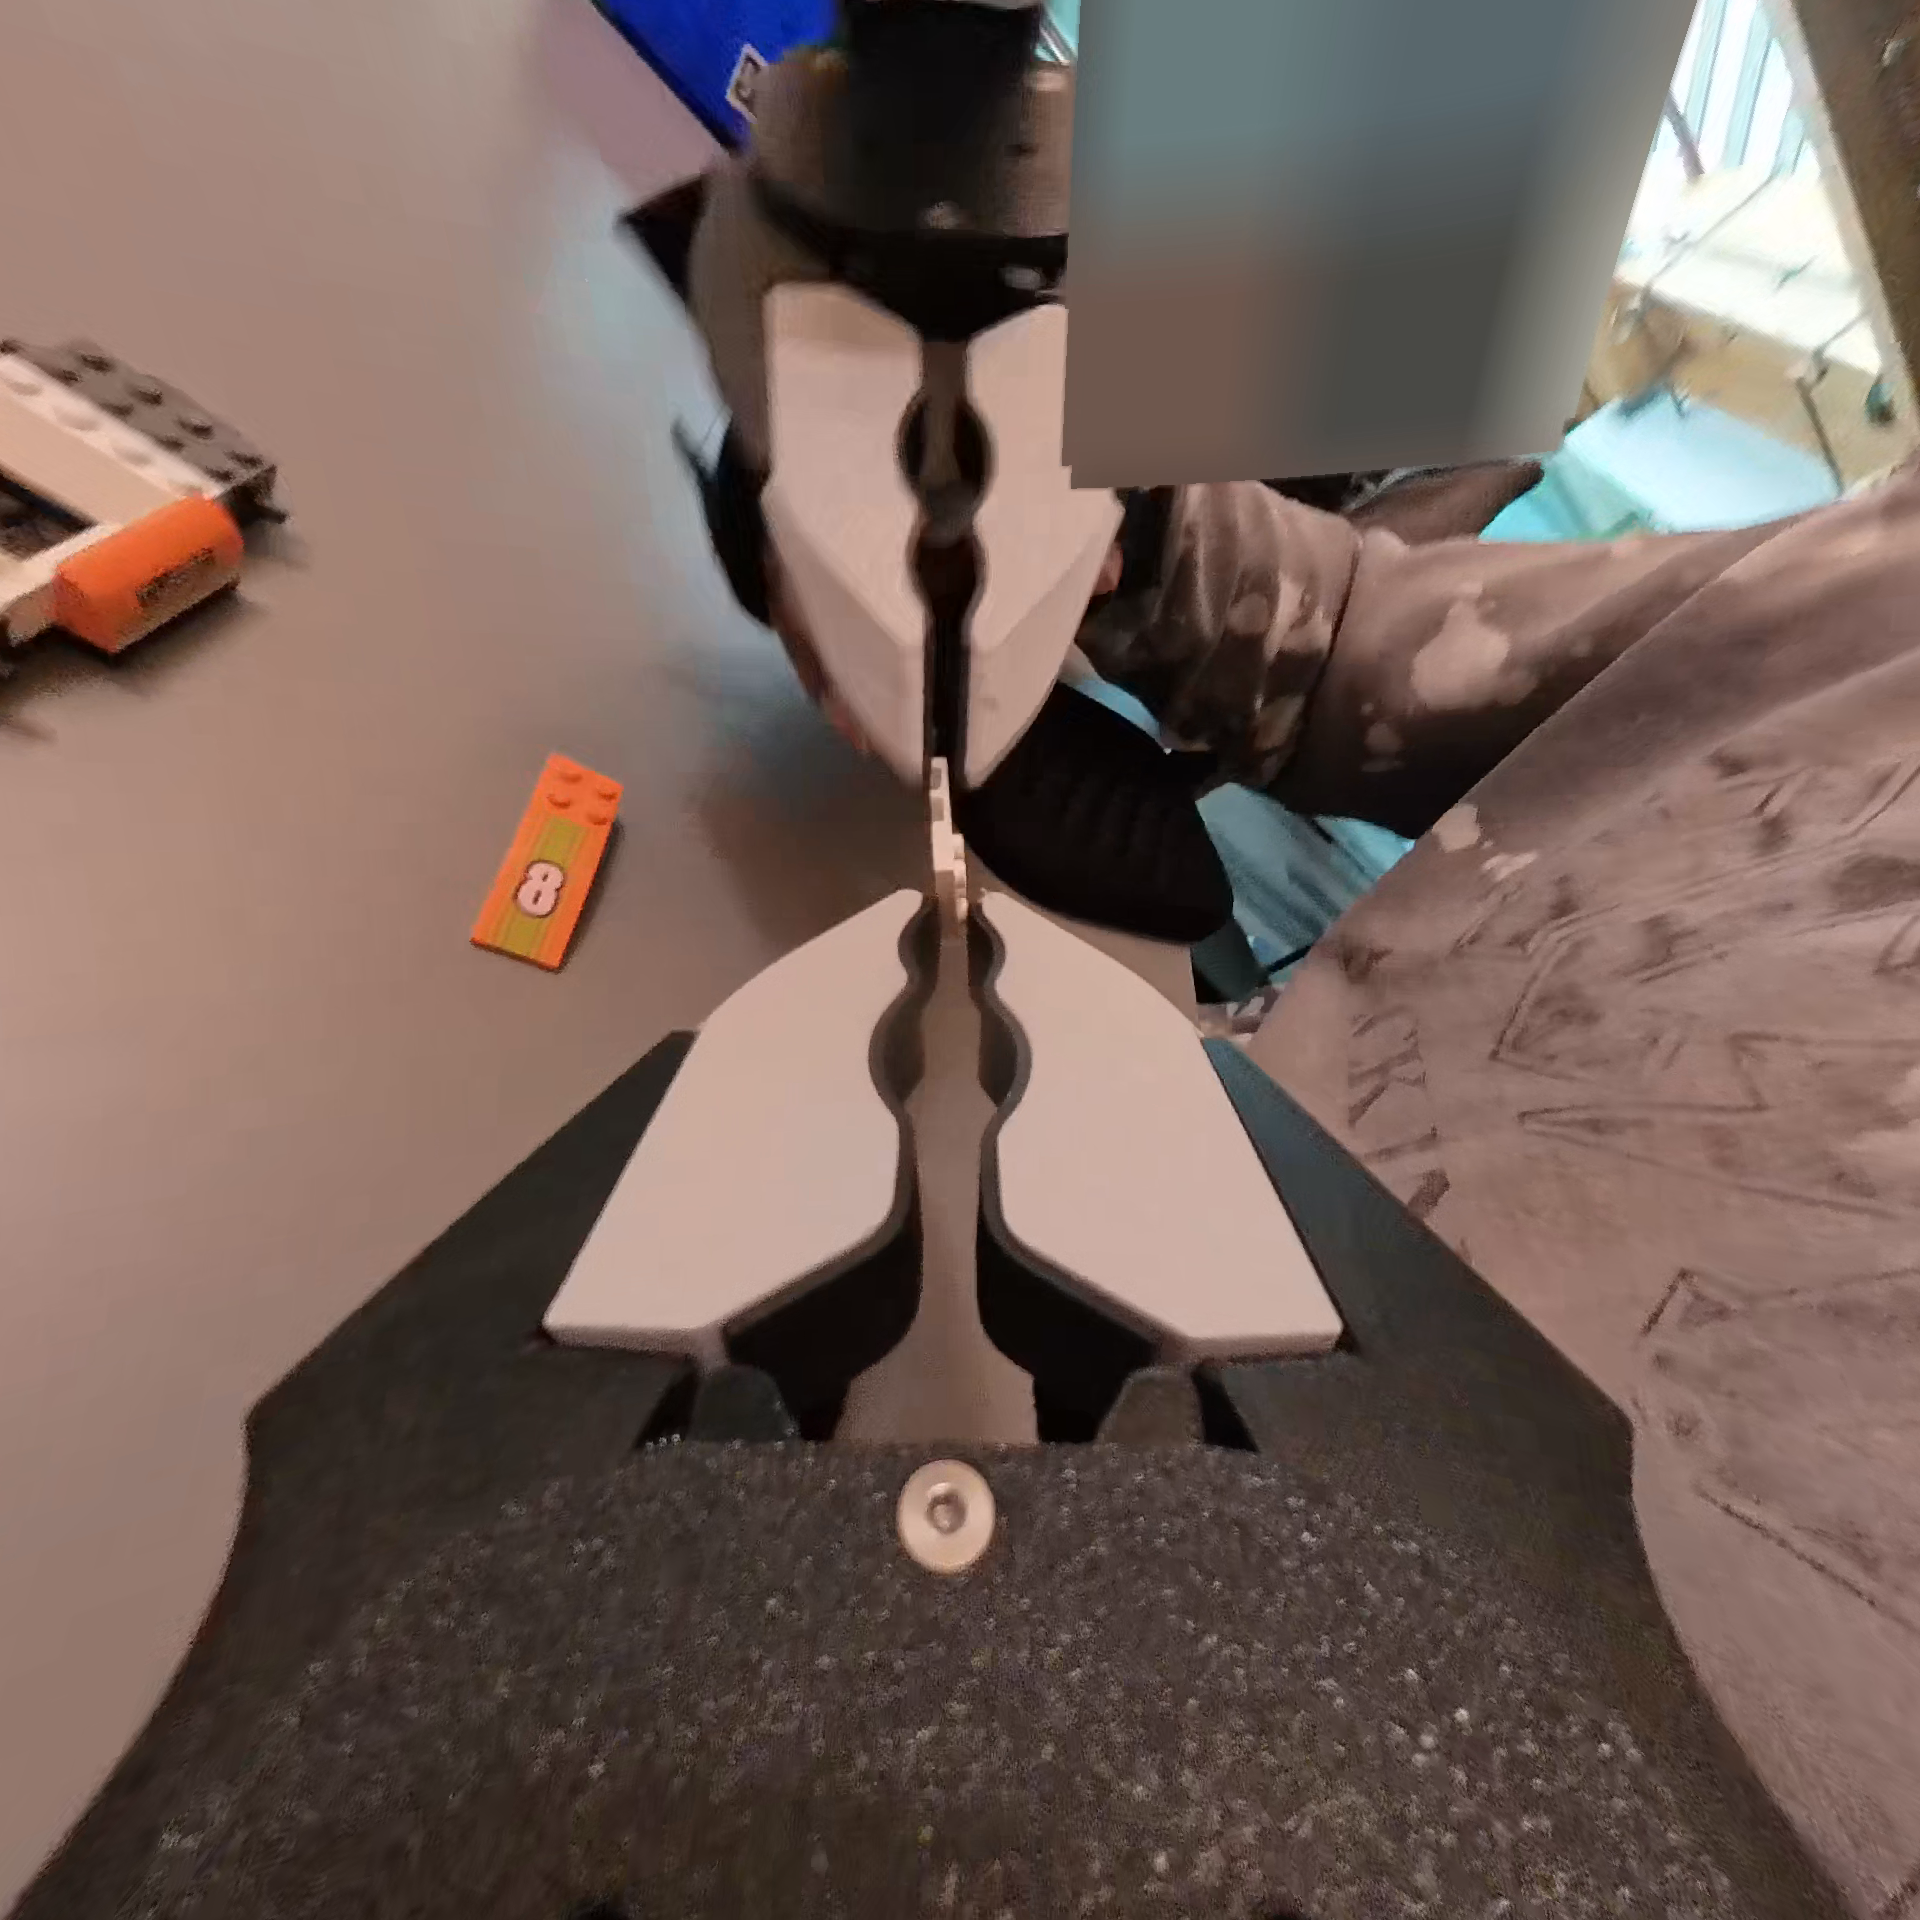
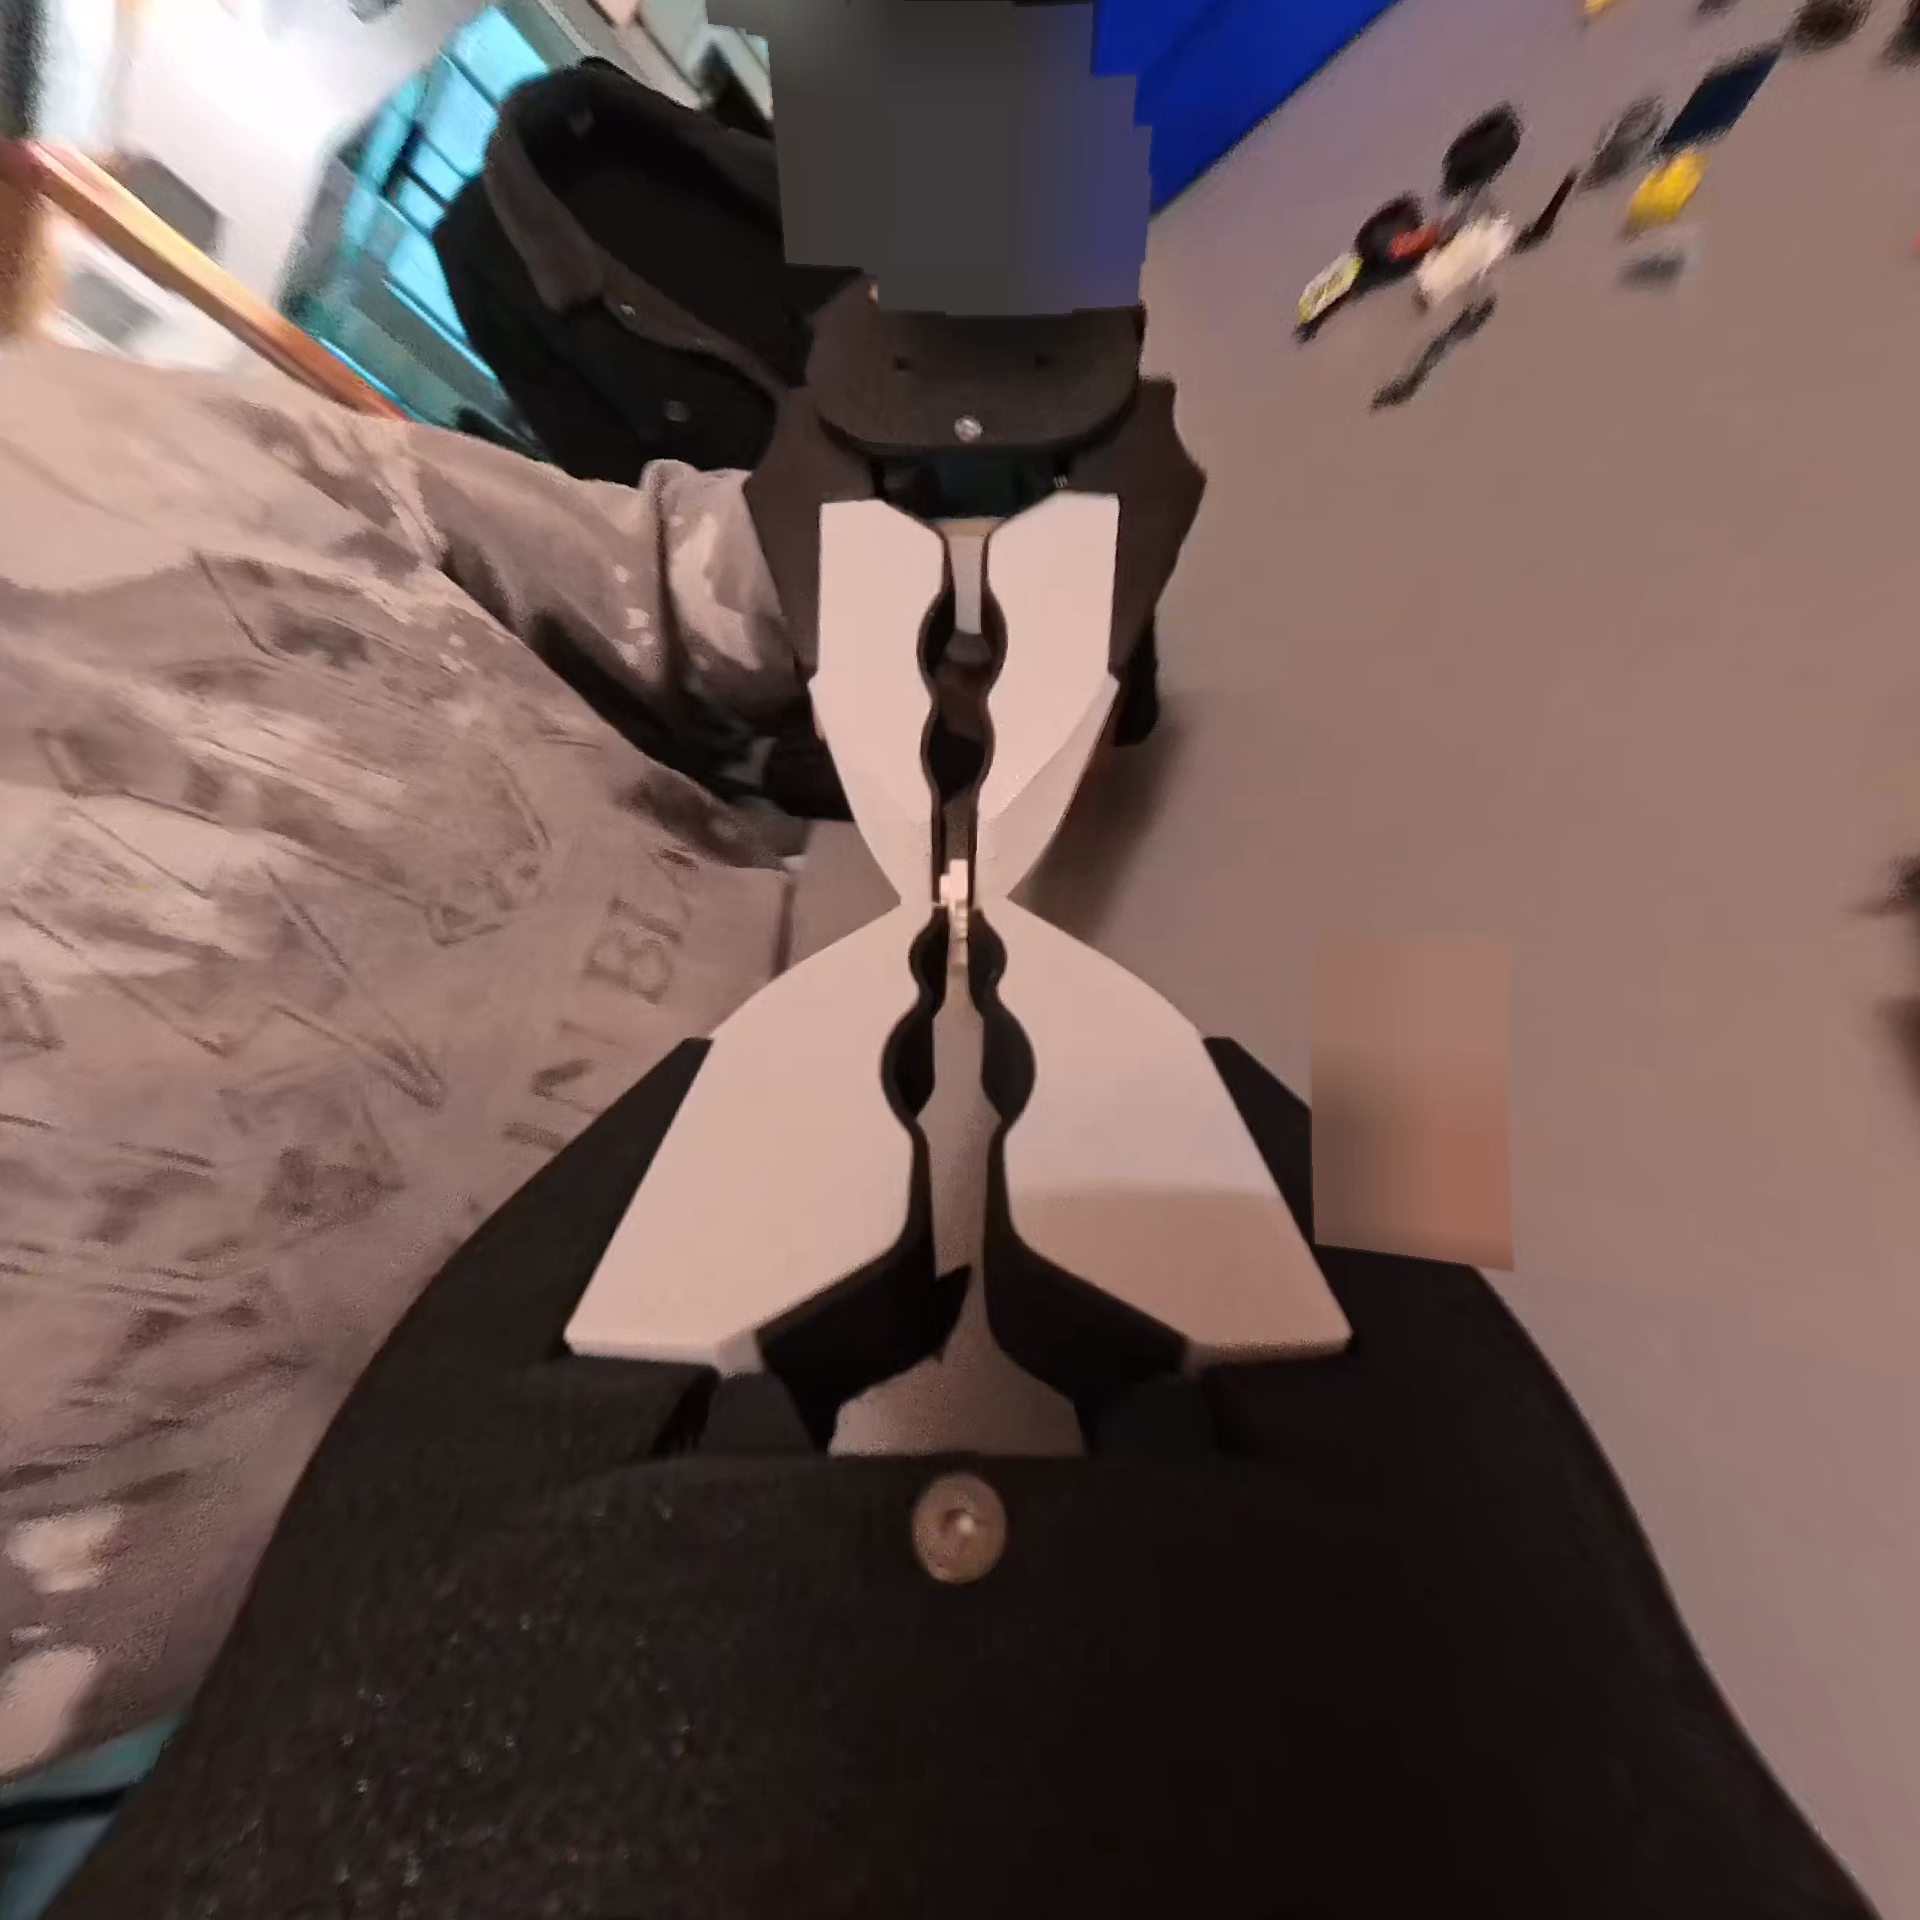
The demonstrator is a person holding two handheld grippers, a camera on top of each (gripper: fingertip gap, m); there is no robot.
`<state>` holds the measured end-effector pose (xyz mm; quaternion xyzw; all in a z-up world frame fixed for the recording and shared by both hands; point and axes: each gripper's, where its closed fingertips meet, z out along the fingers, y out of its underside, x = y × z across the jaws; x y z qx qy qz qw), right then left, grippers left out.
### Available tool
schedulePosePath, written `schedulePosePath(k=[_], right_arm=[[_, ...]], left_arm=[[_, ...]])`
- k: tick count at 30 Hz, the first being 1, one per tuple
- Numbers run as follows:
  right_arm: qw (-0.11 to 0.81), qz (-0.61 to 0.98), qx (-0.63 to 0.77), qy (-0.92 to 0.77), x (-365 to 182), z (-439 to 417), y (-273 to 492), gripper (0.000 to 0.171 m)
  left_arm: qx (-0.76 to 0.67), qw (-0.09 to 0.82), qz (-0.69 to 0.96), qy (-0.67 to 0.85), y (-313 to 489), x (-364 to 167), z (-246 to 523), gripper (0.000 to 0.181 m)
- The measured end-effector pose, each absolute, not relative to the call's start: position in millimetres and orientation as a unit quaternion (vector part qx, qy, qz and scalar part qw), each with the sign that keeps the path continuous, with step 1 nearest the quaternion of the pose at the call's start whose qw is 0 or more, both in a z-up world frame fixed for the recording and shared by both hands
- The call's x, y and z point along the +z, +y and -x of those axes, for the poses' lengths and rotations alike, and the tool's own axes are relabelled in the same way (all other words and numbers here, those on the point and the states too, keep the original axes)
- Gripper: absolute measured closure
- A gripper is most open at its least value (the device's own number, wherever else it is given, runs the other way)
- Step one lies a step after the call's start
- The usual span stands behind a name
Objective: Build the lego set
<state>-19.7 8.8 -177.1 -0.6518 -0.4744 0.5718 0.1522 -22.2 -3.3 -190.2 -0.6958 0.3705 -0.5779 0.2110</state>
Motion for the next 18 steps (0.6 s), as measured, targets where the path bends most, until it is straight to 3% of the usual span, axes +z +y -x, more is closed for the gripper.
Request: schedulePosePath(k=[3,7,12,14,15,18], right_arm=[[0.267,0.668,0.421,-0.553,-191,0,38,0.152],[0.298,0.674,0.235,-0.634,-233,-14,61,0.134],[0.267,0.659,0.235,-0.662,-259,2,59,0.134],[0.254,0.658,0.247,-0.664,-257,5,59,0.154],[0.244,0.663,0.255,-0.66,-256,5,59,0.155],[0.214,0.673,0.408,-0.579,-224,10,50,0.155]], left_arm=[[-0.578,0.206,0.72,0.322,13,-198,30,0.177],[-0.597,0.194,0.741,0.239,34,-205,38,0.177],[-0.611,0.189,0.746,0.183,47,-207,47,0.177],[-0.615,0.19,0.747,0.166,51,-208,50,0.177],[-0.615,0.191,0.748,0.157,54,-209,51,0.177],[-0.629,0.183,0.745,0.127,59,-209,54,0.177]])
